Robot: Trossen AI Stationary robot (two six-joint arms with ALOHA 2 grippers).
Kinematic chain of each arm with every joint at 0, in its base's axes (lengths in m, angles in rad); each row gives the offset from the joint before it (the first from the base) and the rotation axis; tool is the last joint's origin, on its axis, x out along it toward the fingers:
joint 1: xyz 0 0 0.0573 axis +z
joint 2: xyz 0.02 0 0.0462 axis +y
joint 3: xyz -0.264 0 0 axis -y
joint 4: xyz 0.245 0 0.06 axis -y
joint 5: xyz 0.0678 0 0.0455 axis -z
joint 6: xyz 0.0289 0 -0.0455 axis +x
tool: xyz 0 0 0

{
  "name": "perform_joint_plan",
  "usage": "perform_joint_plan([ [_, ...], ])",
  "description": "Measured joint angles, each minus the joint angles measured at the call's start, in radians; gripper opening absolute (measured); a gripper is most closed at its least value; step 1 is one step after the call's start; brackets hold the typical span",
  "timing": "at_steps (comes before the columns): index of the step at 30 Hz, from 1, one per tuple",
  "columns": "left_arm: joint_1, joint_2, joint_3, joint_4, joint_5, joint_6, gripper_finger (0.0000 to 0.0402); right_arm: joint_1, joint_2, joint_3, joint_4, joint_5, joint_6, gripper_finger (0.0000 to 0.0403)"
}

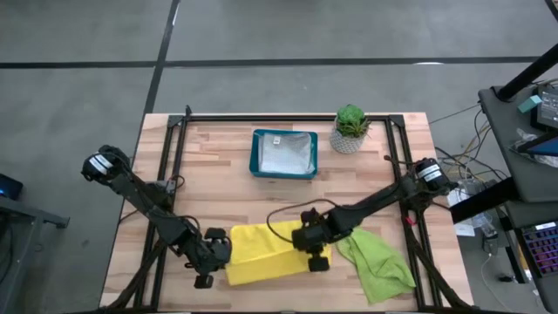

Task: Fold microfiber towels
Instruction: Fold the yellow microfiber cloth

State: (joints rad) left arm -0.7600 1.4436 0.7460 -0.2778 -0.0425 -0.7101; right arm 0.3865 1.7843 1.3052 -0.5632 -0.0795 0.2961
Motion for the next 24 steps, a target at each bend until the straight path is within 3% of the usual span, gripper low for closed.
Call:
perform_joint_plan([
  [4,0.001,-0.001,-0.001,-0.003,0.001,-0.041,0.0000,-0.030,-0.005,0.000,-0.023,-0.008,0.030,0.0044],
  [15,0.001,-0.001,-0.032,-0.004,-0.012,-0.094,0.0000,-0.060,-0.116,-0.001,-0.155,0.001,0.114,0.0183],
  [20,0.001,-0.001,-0.034,-0.003,-0.004,-0.092,0.0000,-0.013,-0.144,-0.002,-0.158,0.013,0.206,0.0209],
  [24,0.001,-0.001,-0.035,-0.003,-0.004,-0.090,0.0000,0.034,-0.130,-0.008,-0.157,0.107,0.255,0.0212],
])
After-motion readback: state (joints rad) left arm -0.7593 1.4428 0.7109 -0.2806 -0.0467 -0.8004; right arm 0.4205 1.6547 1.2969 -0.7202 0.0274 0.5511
